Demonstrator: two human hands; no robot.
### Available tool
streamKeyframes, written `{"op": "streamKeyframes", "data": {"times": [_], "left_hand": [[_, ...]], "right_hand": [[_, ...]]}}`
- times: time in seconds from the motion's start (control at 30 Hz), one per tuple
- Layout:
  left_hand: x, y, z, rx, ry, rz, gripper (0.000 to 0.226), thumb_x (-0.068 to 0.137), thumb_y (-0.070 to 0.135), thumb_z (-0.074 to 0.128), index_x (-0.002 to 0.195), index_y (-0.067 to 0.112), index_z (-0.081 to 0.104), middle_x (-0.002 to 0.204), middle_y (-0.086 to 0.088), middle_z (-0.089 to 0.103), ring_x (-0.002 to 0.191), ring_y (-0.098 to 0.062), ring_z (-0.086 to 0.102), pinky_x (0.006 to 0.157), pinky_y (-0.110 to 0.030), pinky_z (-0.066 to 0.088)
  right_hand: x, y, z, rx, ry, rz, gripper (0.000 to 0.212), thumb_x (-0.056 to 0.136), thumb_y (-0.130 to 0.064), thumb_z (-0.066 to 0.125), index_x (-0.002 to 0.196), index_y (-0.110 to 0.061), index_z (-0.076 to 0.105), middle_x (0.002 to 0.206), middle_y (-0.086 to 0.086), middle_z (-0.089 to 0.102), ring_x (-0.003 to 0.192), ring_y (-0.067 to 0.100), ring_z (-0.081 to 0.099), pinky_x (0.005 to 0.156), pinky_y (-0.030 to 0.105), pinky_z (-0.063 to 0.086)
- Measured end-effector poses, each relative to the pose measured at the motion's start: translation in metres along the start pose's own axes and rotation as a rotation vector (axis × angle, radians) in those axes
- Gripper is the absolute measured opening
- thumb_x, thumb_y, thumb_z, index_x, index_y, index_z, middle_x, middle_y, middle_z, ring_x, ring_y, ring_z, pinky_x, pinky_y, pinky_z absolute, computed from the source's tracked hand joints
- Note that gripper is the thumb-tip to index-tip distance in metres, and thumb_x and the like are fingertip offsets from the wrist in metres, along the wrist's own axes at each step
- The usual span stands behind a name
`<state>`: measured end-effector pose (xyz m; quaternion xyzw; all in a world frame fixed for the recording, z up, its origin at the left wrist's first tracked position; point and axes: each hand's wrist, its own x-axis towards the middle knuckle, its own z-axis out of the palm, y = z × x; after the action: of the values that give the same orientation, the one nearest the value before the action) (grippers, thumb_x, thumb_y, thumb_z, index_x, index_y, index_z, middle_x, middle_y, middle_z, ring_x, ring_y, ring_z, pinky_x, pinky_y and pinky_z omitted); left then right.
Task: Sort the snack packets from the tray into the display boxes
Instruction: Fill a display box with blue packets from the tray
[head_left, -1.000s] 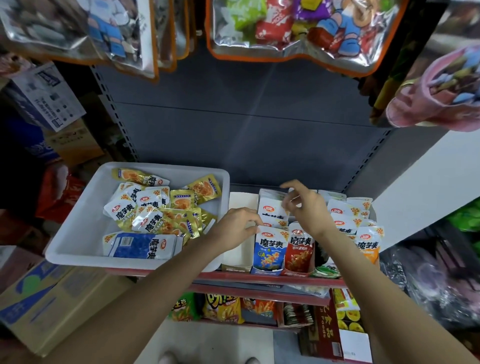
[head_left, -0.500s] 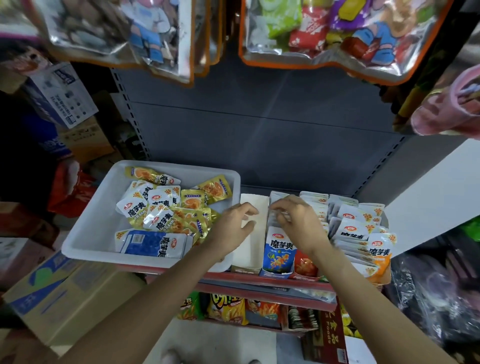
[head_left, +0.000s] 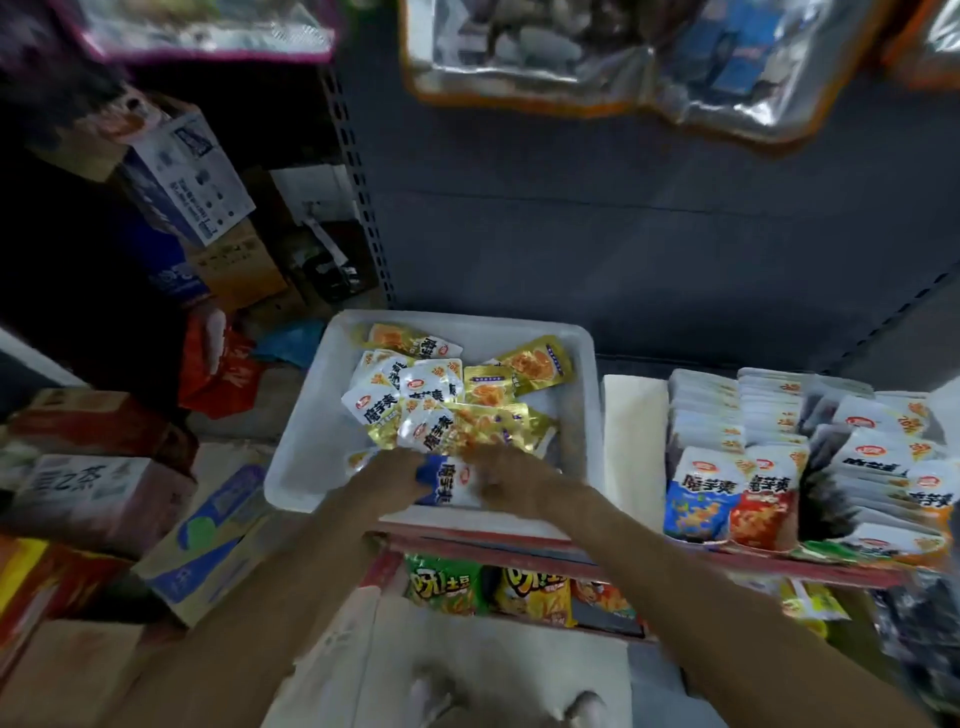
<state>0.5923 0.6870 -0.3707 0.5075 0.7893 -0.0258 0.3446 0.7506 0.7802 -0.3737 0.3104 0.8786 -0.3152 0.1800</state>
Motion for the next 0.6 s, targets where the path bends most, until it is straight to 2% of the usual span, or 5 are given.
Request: {"op": "streamKeyframes", "data": {"times": [0.1,0.2,0.37,0.5,0.6], "left_hand": [[0.004,-0.002,-0.007,0.025,-0.054,0.037,0.034,0.094,0.019,0.052,0.122,0.0,0.055,0.112,-0.018,0.058,0.102,-0.026,0.056,0.073,-0.023,0.032],[0.006,-0.001,-0.008,0.063,-0.057,0.049,0.039,0.094,0.021,0.052,0.13,0.006,0.052,0.121,-0.014,0.057,0.114,-0.026,0.053,0.09,-0.028,0.04],[0.012,-0.01,-0.006,-0.065,-0.101,0.077,0.045,0.084,0.025,0.069,0.12,0.001,0.056,0.116,-0.017,0.06,0.11,-0.03,0.056,0.092,-0.033,0.043],[0.012,-0.006,-0.006,-0.031,-0.002,0.098,0.069,0.073,0.036,0.077,0.131,0.013,0.048,0.126,-0.005,0.054,0.115,-0.024,0.053,0.098,-0.035,0.044],[0.01,0.009,-0.009,0.022,0.069,0.195,0.091,0.071,0.037,0.079,0.144,0.012,0.031,0.137,-0.009,0.041,0.128,-0.027,0.039,0.104,-0.036,0.037]], "right_hand": [[0.014,-0.011,0.0,-0.035,0.064,0.082,0.041,0.09,-0.027,0.057,0.125,-0.007,0.051,0.13,0.015,0.05,0.122,0.031,0.047,0.1,0.041,0.042],[0.029,-0.014,0.0,0.023,0.201,0.171,0.036,0.081,-0.02,0.069,0.113,-0.01,0.055,0.114,0.009,0.06,0.106,0.025,0.058,0.086,0.034,0.05],[0.036,-0.014,-0.009,0.072,0.224,0.232,0.027,0.086,-0.017,0.065,0.112,-0.011,0.064,0.115,0.009,0.063,0.107,0.024,0.058,0.089,0.032,0.05],[0.025,-0.01,-0.021,0.21,0.342,0.226,0.021,0.092,-0.011,0.054,0.105,-0.009,0.07,0.113,0.009,0.067,0.104,0.024,0.061,0.084,0.026,0.046],[0.012,-0.008,-0.032,0.407,0.427,0.265,0.017,0.095,-0.013,0.048,0.096,-0.01,0.064,0.101,0.013,0.065,0.097,0.029,0.062,0.074,0.028,0.047]]}}
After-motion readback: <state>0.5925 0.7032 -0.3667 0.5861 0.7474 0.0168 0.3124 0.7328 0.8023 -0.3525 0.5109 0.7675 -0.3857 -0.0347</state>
